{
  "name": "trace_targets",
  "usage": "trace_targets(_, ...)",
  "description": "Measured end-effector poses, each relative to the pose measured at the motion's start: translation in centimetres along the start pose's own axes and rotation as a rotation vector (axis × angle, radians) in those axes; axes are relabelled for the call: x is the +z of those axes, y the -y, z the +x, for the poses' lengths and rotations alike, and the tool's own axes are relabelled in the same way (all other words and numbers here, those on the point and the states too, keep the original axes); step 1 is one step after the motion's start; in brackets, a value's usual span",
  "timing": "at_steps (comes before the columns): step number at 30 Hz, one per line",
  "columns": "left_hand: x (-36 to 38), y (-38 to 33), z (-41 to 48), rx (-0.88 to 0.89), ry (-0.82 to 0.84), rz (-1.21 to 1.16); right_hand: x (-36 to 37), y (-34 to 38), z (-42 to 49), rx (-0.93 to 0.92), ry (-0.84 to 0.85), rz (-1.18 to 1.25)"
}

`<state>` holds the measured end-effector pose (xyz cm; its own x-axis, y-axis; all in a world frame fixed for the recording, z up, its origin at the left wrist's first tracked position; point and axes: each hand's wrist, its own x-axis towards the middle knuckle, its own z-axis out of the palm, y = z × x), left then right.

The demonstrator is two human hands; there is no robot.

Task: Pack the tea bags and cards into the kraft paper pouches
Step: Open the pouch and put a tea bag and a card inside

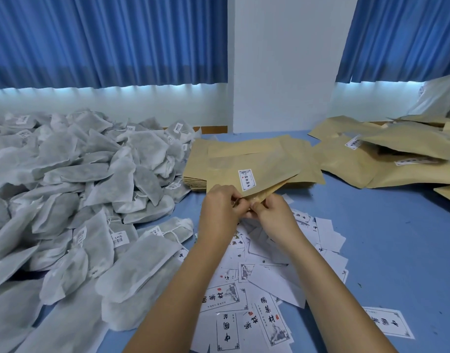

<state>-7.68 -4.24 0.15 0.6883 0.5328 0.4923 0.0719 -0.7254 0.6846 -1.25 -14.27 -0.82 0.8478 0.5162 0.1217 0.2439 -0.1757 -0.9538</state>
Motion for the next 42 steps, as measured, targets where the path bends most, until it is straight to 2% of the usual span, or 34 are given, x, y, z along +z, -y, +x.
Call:
trace_targets(3, -0.1, 0.4, 0.1, 0.153, 0.142, 0.066, -0.4, 0.0, -0.5, -0.006, -0.036, 0.025)
trace_targets(5, 0.1, 0.6, 0.0, 0.174, 0.138, 0.084, -0.6, -0.2, -0.7, -0.025, -0.045, -0.016)
trace_targets(13, 0.2, 0.3, -0.1, -0.068, 0.041, -0.176, -0.2, -0.3, -0.5, -0.030, -0.006, -0.069)
trace_targets(19, 0.6, 0.1, -0.2, -0.119, -0.001, -0.221, -0.4, -0.1, -0.6, -0.040, 0.011, -0.101)
trace_targets(22, 0.1, 0.9, 0.5, -0.176, -0.146, -0.250, -0.1, -0.1, -1.0, -0.069, 0.061, -0.214)
trace_targets(23, -0.1, 1.2, 0.7, -0.177, -0.182, -0.225, 0.1, -0.2, -1.1, -0.062, 0.075, -0.211)
trace_targets(25, -0.2, 1.1, 0.8, -0.104, -0.144, -0.113, 0.2, -0.4, -0.9, -0.003, 0.042, -0.100)
trace_targets(29, 0.6, 0.5, -0.5, 0.059, 0.174, 0.370, -0.2, -0.7, -0.4, 0.128, -0.067, 0.084)
trace_targets(32, 0.7, -0.1, -0.8, 0.212, 0.232, 0.584, -0.3, -0.7, -0.6, 0.185, 0.045, 0.368)
trace_targets(35, 0.2, -1.2, -0.9, 0.384, 0.108, 0.389, -0.8, -0.7, -0.2, 0.212, 0.017, 0.472)
trace_targets(38, -1.7, -1.6, -0.6, 0.498, -0.225, 0.103, -1.0, -1.3, 0.3, 0.254, -0.090, 0.419)
trace_targets(40, -3.2, -1.6, -0.1, 0.462, -0.354, -0.009, -1.0, -1.5, 0.6, 0.229, -0.118, 0.389)
trace_targets(42, -4.6, -1.6, 0.3, 0.320, -0.319, -0.117, -0.8, -1.3, 0.6, 0.201, -0.107, 0.395)
